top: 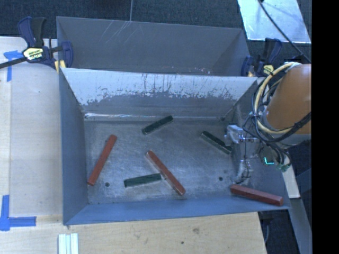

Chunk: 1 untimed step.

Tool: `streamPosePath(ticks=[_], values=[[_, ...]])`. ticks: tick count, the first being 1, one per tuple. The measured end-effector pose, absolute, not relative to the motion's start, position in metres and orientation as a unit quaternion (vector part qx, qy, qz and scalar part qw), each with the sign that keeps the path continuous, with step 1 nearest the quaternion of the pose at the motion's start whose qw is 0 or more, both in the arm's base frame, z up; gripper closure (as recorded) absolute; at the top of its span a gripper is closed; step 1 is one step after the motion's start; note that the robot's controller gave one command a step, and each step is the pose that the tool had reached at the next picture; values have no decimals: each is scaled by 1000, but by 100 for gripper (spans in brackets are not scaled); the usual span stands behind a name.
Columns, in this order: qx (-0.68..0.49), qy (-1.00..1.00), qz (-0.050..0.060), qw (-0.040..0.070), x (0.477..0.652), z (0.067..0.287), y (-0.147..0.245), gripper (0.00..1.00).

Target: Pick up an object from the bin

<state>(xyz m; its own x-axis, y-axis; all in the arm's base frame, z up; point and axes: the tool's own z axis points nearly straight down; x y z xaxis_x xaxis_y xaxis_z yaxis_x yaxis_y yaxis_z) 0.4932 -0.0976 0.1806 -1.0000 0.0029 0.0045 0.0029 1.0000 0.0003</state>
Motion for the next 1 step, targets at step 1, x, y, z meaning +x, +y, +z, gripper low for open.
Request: streamPosePath(ticks=[1], values=[[-29,-1000,1,-2,596,66,-135,0]])
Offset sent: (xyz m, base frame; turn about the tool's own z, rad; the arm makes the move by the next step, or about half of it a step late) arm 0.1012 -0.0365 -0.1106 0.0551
